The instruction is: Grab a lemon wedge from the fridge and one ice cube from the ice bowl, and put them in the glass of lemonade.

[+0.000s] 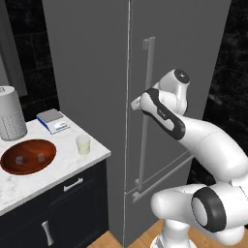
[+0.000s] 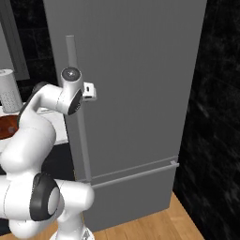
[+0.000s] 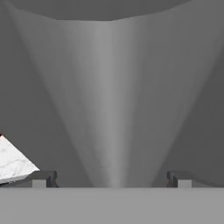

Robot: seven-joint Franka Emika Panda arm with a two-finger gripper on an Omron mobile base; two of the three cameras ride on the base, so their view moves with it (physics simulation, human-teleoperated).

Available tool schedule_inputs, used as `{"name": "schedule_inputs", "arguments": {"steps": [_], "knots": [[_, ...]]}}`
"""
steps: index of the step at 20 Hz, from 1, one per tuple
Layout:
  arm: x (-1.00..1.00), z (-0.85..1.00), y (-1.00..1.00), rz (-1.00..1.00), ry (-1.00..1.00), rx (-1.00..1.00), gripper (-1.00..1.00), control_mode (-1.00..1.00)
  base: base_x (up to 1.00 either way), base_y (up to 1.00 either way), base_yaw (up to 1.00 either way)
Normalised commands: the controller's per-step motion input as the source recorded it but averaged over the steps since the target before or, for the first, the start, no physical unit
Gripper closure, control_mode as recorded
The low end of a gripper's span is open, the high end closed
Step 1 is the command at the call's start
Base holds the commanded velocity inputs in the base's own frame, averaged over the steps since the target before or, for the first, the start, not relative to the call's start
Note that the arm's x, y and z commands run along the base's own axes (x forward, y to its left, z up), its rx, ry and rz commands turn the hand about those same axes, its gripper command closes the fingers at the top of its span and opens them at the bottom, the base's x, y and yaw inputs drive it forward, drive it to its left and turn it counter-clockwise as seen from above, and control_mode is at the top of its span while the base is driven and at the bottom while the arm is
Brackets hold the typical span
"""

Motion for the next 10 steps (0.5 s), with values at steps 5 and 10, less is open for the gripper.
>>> {"name": "schedule_inputs", "arguments": {"steps": [5,10], "knots": [[0.43,-0.29,0.14,0.00,0.00,0.00,-1.00,-1.00,0.00,0.00,0.00],[0.53,-0.19,0.00,0.03,0.00,0.04,-1.00,-1.00,0.00,0.00,0.00]]}}
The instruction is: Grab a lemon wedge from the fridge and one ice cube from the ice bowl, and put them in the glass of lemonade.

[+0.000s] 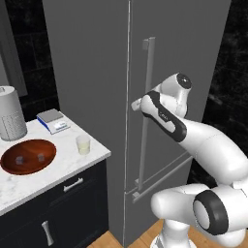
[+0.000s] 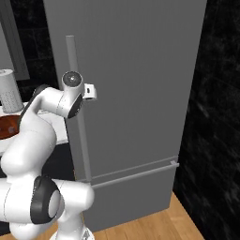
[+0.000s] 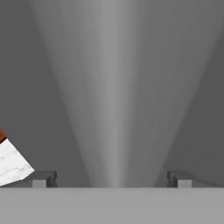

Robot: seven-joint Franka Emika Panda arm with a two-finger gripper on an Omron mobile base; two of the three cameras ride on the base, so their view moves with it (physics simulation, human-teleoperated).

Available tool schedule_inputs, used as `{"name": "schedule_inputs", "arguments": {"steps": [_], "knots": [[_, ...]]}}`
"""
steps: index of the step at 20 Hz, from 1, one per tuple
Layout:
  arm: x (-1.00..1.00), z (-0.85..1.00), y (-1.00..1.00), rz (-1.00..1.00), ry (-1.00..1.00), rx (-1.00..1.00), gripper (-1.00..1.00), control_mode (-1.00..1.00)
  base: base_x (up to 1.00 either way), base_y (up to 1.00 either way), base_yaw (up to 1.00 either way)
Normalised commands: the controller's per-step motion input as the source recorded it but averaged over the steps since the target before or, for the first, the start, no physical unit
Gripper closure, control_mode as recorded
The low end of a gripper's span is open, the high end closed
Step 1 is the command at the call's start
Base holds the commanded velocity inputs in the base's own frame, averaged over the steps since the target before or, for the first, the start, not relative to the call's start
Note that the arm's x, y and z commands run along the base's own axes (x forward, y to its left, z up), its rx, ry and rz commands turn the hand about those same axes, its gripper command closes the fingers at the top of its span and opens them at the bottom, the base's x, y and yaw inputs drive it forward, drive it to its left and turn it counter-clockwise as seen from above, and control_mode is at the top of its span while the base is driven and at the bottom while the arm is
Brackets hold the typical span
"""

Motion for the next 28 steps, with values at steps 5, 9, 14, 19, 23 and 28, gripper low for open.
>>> {"name": "schedule_inputs", "arguments": {"steps": [5,9,14,19,23,28], "knots": [[0.25,-0.02,0.00,0.05,0.00,0.01,1.00,-1.00,0.00,0.00,0.00],[0.08,0.00,0.00,0.01,0.00,0.00,1.00,-1.00,0.00,0.00,0.00],[0.00,0.03,0.00,0.00,0.01,-0.01,1.00,-1.00,0.00,0.00,0.00],[-0.21,0.01,-0.69,-0.14,-0.05,0.04,1.00,-1.00,0.00,0.00,0.00],[-0.55,0.00,-1.00,-0.20,-0.06,0.17,1.00,-1.00,0.00,0.00,0.00],[-0.63,0.05,-1.00,-0.21,-0.03,0.21,1.00,-1.00,0.00,0.00,0.00]]}}
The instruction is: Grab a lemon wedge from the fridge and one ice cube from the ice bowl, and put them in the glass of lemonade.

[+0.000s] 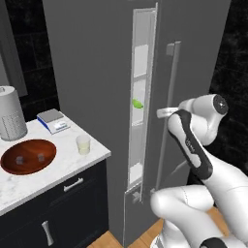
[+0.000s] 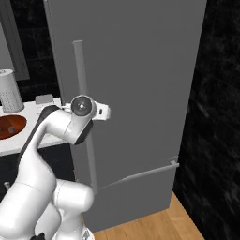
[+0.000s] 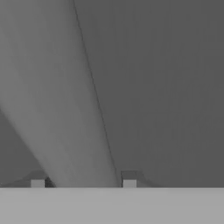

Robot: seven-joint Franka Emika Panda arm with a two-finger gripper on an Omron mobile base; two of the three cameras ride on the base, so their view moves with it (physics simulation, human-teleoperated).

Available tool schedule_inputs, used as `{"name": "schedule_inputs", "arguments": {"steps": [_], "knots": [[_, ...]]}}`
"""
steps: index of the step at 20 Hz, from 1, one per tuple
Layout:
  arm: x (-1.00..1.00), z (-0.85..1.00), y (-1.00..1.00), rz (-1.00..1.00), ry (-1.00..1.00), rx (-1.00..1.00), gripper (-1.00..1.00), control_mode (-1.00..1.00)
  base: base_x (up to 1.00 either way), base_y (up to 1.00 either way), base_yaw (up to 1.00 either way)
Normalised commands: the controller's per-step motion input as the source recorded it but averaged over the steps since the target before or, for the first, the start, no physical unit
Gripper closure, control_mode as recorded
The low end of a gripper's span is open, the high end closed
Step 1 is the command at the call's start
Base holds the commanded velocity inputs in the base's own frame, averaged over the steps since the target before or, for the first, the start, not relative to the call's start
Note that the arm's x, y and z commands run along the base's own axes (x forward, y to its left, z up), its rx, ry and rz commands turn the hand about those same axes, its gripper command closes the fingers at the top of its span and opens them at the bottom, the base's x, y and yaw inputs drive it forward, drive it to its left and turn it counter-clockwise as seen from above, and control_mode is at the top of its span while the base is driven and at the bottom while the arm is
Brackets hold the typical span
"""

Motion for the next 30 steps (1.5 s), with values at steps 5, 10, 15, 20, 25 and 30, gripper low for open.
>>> {"name": "schedule_inputs", "arguments": {"steps": [5,10,15,20,25,30], "knots": [[-0.62,0.26,-1.00,-0.24,0.00,0.19,1.00,-1.00,0.00,0.00,0.00],[-0.49,0.64,-1.00,-0.19,0.00,0.19,1.00,-1.00,0.00,0.00,0.00],[-0.32,0.43,-1.00,-0.19,0.00,0.17,1.00,-1.00,0.00,0.00,0.00],[-0.45,0.11,-0.90,-0.22,-0.09,0.15,1.00,-1.00,0.00,0.00,0.00],[-0.83,0.26,-0.33,-0.02,-0.29,0.12,-1.00,-1.00,0.00,0.00,0.00],[-1.00,0.96,-0.19,0.00,-0.20,0.05,-1.00,-1.00,0.00,0.00,0.00]]}}
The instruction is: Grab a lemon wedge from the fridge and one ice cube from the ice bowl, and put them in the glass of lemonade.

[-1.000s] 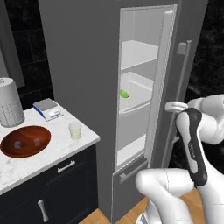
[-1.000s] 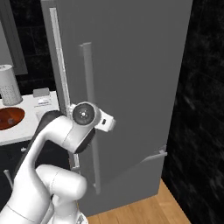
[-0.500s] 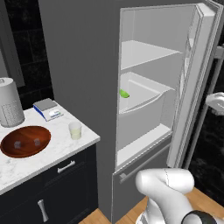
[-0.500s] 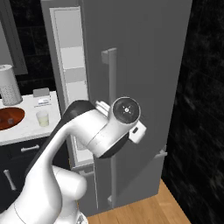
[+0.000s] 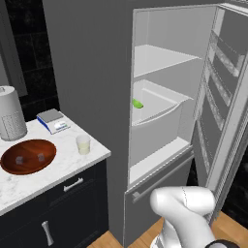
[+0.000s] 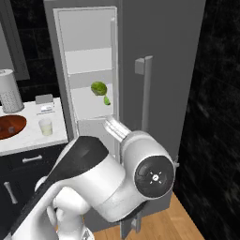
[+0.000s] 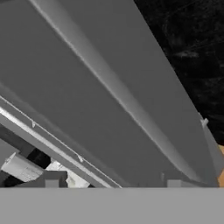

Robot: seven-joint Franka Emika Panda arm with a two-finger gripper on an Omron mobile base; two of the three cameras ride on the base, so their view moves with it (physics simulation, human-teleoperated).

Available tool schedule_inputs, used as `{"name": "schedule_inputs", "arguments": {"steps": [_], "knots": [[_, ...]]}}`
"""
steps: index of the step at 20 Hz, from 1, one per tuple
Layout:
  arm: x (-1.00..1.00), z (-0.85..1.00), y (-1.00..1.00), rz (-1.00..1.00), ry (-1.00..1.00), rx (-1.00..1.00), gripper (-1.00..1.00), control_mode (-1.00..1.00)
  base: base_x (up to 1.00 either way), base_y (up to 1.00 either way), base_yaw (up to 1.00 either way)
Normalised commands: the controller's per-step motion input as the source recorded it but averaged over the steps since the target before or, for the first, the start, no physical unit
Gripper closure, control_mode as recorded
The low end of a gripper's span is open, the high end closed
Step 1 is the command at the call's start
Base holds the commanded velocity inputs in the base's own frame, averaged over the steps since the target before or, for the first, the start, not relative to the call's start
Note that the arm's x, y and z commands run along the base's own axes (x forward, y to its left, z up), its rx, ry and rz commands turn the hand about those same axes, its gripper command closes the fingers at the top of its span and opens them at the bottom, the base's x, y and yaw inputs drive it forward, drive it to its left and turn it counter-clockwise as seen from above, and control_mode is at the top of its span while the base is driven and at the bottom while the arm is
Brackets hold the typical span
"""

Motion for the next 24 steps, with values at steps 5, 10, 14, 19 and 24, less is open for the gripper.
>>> {"name": "schedule_inputs", "arguments": {"steps": [5,10,14,19,24], "knots": [[-0.77,1.00,0.25,0.02,-0.01,-0.08,-1.00,-1.00,0.00,0.00,0.00],[0.09,0.30,0.99,-0.03,0.17,-0.43,-1.00,-1.00,0.00,0.00,0.00],[0.70,0.00,1.00,-0.16,0.31,-0.60,-1.00,-1.00,0.00,0.00,0.00],[0.84,-0.12,0.45,-0.25,0.23,-0.53,-1.00,-1.00,0.00,0.00,0.00],[0.95,-0.36,-0.32,-0.30,0.15,-0.24,-1.00,-1.00,0.00,0.00,0.00]]}}
